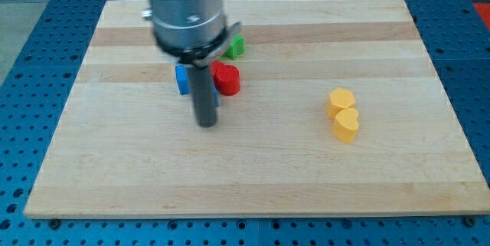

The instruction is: Move arm to the left centre of the board

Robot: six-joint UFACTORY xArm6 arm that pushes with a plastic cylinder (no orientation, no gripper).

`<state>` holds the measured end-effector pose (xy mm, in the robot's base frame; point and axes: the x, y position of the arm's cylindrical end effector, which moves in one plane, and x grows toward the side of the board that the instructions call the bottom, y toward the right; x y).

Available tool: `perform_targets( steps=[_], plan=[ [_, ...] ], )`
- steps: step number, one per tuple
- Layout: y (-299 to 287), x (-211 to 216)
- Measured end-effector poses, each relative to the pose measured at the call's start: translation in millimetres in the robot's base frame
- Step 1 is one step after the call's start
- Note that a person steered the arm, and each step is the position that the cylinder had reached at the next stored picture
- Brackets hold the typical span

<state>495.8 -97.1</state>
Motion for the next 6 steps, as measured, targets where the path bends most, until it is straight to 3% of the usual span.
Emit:
perform_targets(
  steps=[2,6],
  plan=[
    [-74,8],
    [-126,-26]
  ],
)
